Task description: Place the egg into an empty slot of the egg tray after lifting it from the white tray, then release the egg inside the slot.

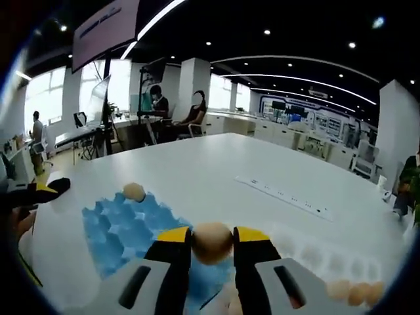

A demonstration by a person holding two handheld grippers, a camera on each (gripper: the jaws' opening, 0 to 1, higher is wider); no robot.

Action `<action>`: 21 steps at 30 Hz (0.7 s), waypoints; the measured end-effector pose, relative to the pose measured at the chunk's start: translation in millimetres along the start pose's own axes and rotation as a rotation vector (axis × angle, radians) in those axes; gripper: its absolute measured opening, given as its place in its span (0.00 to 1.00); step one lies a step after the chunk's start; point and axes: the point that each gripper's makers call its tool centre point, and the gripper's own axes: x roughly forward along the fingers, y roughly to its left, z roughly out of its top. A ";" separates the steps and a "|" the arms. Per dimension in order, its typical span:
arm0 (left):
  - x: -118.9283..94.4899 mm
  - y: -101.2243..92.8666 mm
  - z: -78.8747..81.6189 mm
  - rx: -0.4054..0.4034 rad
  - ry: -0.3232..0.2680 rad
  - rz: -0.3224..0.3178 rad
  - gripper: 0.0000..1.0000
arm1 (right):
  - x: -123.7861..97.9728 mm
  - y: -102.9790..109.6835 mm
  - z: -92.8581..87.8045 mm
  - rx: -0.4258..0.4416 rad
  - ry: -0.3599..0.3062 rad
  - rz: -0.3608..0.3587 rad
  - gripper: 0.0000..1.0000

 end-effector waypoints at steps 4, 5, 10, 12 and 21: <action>-3.3 -3.3 -1.5 0.003 0.007 0.000 1.00 | 5.8 11.4 1.6 0.005 0.000 0.024 0.26; -3.8 -4.1 -1.3 0.002 0.005 -0.001 1.00 | 7.3 13.7 2.2 0.003 -0.001 0.028 0.26; -5.8 -8.5 -3.5 0.002 0.006 -0.005 1.00 | 15.6 29.0 7.5 -0.002 -0.006 0.059 0.26; -6.1 -8.5 -4.4 0.005 0.011 -0.002 1.00 | 17.1 33.6 8.7 -0.002 -0.006 0.064 0.26; -6.0 -7.3 -4.9 0.014 0.015 -0.001 1.00 | 21.7 45.7 16.5 0.019 -0.022 0.088 0.26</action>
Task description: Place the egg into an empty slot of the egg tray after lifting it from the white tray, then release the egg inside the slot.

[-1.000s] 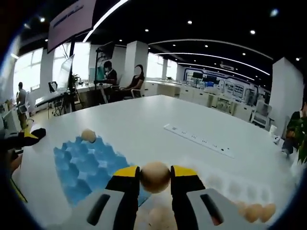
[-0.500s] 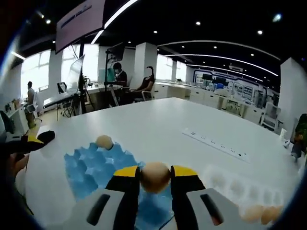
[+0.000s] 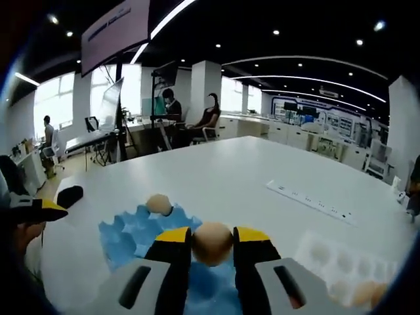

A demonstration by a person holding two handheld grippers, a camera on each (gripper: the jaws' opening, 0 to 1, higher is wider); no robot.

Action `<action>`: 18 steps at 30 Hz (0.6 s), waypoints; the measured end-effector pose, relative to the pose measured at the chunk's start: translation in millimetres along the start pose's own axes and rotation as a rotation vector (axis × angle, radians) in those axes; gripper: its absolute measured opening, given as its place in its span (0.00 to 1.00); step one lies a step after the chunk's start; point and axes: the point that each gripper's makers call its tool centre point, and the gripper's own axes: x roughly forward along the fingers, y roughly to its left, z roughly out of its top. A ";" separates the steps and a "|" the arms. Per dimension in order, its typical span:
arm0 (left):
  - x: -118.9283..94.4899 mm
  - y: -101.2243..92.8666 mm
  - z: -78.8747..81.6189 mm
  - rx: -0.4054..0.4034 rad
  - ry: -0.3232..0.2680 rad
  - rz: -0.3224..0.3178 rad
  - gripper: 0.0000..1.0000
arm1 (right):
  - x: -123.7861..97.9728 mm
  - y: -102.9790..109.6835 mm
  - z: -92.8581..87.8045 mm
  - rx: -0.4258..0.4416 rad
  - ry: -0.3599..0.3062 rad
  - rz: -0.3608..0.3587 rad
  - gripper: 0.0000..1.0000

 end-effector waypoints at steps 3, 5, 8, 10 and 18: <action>-1.1 1.9 1.6 -0.007 -0.009 0.001 1.00 | 2.7 3.0 2.8 -0.008 0.000 0.005 0.26; -1.2 3.0 0.8 -0.003 -0.006 0.004 1.00 | 4.2 5.4 2.4 -0.013 0.003 0.009 0.26; -1.9 4.1 -0.2 -0.006 -0.005 0.004 1.00 | 8.1 10.6 3.9 -0.019 0.002 0.020 0.26; -2.3 4.6 -0.2 -0.006 -0.005 0.006 1.00 | 10.4 14.3 5.2 -0.027 0.001 0.028 0.26; -10.9 12.8 -3.7 -0.007 0.002 0.025 0.99 | 21.3 29.8 8.2 -0.020 0.004 0.059 0.26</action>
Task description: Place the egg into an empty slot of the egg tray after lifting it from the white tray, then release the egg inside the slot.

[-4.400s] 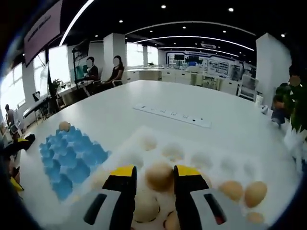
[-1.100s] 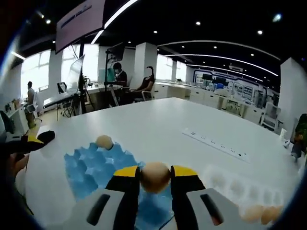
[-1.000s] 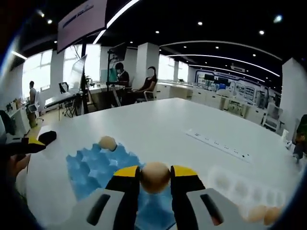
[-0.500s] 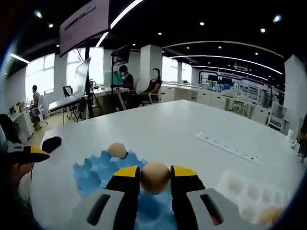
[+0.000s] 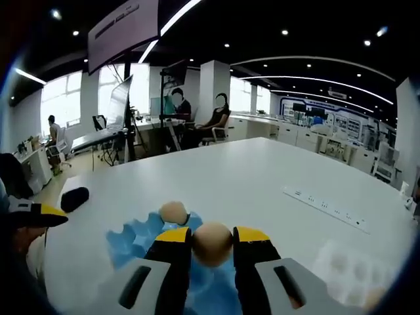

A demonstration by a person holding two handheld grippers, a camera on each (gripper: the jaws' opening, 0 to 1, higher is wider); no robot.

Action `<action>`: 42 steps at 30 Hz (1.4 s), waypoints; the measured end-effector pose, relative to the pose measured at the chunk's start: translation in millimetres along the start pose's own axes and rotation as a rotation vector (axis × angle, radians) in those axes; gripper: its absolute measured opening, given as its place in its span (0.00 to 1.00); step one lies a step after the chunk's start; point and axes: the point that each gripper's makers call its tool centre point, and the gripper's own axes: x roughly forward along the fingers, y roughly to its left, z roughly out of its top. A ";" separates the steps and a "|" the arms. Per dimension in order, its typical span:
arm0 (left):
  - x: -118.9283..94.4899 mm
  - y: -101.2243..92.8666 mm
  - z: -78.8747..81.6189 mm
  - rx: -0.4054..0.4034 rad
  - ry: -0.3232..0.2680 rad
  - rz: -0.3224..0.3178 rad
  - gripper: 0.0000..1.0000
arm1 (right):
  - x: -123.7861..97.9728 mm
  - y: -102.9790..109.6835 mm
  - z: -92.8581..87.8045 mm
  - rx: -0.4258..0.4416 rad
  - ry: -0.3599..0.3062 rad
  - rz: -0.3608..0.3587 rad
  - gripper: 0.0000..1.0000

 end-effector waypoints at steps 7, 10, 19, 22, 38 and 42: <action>-5.0 7.7 -0.2 -0.002 0.000 0.023 0.99 | 9.2 12.2 6.2 -0.031 -0.017 0.013 0.26; -5.7 10.1 -1.8 -0.003 0.003 0.028 0.99 | 13.2 17.1 8.6 -0.042 -0.020 0.022 0.26; -4.7 9.3 -4.5 -0.011 0.007 0.024 0.99 | 22.9 18.7 12.6 -0.034 -0.026 0.033 0.25; -4.2 8.4 -5.1 -0.008 0.009 0.020 0.99 | 25.2 20.9 13.1 -0.034 -0.026 0.041 0.25; 4.0 6.8 -3.2 -0.007 0.014 0.027 0.99 | 42.0 26.8 12.7 -0.094 -0.012 0.047 0.25; 5.7 8.9 -3.3 -0.023 0.009 0.030 0.99 | 47.5 25.2 13.0 -0.092 -0.003 0.048 0.25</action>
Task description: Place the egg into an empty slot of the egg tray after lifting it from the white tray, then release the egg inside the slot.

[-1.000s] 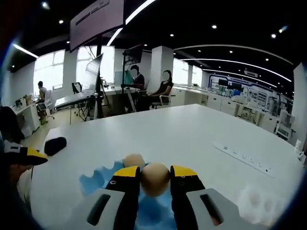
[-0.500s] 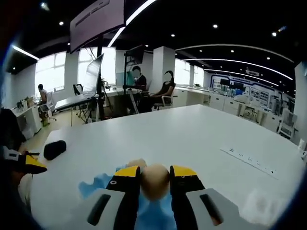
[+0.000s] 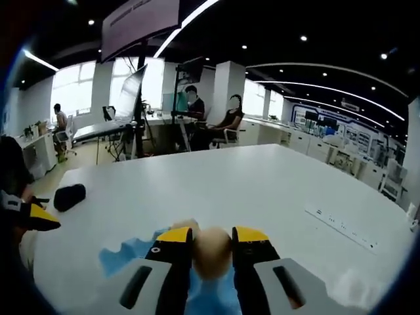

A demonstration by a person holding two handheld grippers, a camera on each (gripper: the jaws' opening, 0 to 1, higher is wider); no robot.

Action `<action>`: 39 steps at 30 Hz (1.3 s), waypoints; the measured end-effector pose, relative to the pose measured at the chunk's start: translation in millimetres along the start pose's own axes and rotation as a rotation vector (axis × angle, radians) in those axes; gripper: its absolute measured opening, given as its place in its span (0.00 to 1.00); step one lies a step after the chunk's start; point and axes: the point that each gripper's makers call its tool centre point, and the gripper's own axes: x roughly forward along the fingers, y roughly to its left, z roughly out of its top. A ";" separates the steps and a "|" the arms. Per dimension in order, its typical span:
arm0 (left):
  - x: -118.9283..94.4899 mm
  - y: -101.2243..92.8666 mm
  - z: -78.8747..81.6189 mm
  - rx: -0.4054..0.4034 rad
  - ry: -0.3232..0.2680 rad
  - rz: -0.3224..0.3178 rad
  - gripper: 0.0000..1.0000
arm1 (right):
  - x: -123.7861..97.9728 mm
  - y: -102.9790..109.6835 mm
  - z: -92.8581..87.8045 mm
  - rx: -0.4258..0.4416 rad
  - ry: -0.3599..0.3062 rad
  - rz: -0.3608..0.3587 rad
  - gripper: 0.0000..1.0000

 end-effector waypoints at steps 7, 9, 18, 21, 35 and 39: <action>1.8 0.1 0.8 -0.007 0.001 0.001 1.00 | 2.5 -2.0 -3.5 0.033 -0.003 0.027 0.24; 1.9 2.6 1.4 -0.010 -0.004 0.003 0.99 | 4.5 -2.5 -2.7 0.060 -0.008 0.041 0.24; 3.5 8.4 1.5 -0.015 -0.008 0.003 0.99 | -3.9 0.9 -5.0 -0.064 -0.012 0.053 0.16; 5.6 3.9 6.2 -0.019 -0.024 -0.018 0.99 | -4.9 7.3 -17.6 -0.200 0.020 0.038 0.16; 11.6 -5.4 9.9 -0.031 -0.031 -0.030 1.00 | -5.1 2.7 -22.2 -0.024 0.021 0.098 0.20; 9.7 -0.4 4.9 -0.033 -0.015 -0.022 1.00 | -9.5 0.7 -28.4 -0.016 0.028 0.089 0.22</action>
